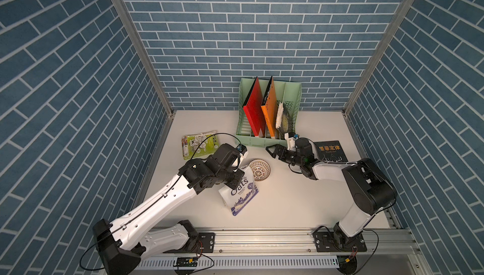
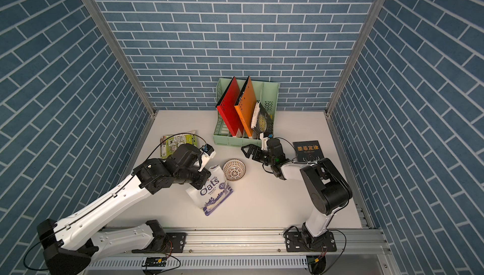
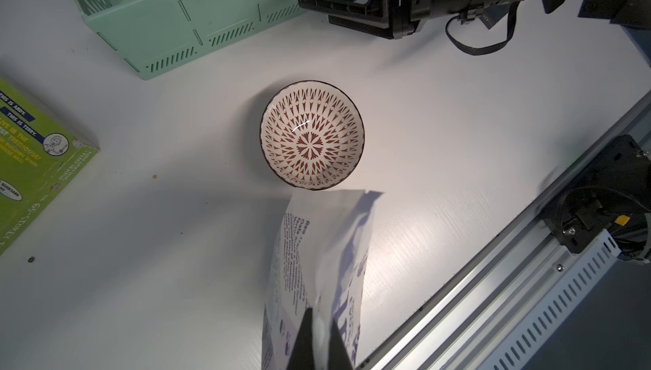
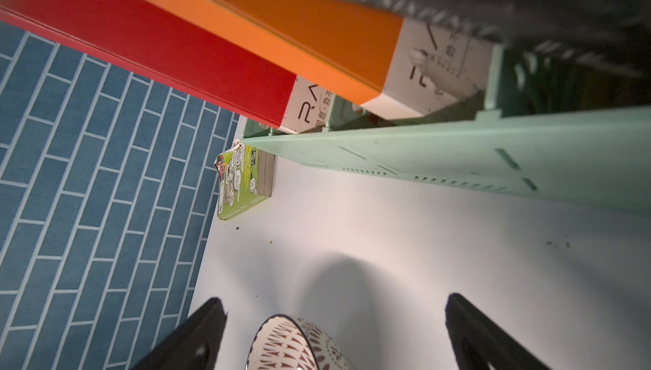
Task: Pour the oats into the breakfast bowl
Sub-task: Place the oats bag at the center of the board.
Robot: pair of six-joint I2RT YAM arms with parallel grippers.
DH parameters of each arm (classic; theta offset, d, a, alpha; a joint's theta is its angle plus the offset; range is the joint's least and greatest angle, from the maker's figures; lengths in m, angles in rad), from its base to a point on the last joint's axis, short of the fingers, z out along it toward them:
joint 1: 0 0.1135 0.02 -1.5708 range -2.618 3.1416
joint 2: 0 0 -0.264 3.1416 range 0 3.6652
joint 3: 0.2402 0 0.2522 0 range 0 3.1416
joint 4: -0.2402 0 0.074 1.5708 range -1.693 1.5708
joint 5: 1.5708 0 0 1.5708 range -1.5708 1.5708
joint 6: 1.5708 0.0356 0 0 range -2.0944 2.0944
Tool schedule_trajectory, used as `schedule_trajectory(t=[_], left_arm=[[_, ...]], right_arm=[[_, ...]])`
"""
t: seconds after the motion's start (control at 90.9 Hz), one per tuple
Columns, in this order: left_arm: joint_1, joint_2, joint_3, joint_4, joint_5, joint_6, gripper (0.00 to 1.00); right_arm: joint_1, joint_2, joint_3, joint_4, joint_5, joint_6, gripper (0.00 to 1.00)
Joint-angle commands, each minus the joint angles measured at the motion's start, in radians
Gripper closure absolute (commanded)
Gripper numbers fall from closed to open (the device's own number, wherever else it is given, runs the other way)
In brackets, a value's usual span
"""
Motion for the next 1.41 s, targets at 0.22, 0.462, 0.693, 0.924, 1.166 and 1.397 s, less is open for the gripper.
schedule_trajectory(t=[0.22, 0.462, 0.693, 0.924, 1.166, 1.397], left_arm=[[-0.009, 0.121, 0.117, 0.209, -0.022, -0.121, 1.00], [-0.009, 0.210, 0.134, 0.366, -0.053, -0.154, 1.00], [-0.011, 0.278, 0.135, 0.501, 0.018, -0.231, 1.00], [-0.028, 0.353, 0.117, 0.557, 0.054, -0.300, 0.92], [-0.029, 0.355, 0.122, 0.583, 0.091, -0.290, 0.56], [-0.006, 0.176, 0.064, 0.502, -0.043, -0.273, 0.43]], right_arm=[[-0.033, -0.125, -0.025, -0.146, 0.065, -0.100, 0.00], [-0.049, -0.198, -0.023, -0.229, 0.100, -0.145, 0.00], [-0.058, -0.265, -0.041, -0.319, 0.108, -0.188, 0.00], [-0.062, -0.346, -0.013, -0.451, 0.095, -0.244, 0.01], [-0.065, -0.424, 0.137, -0.766, 0.080, -0.340, 0.01], [-0.044, -0.498, 0.244, -0.914, -0.062, -0.242, 0.09]])
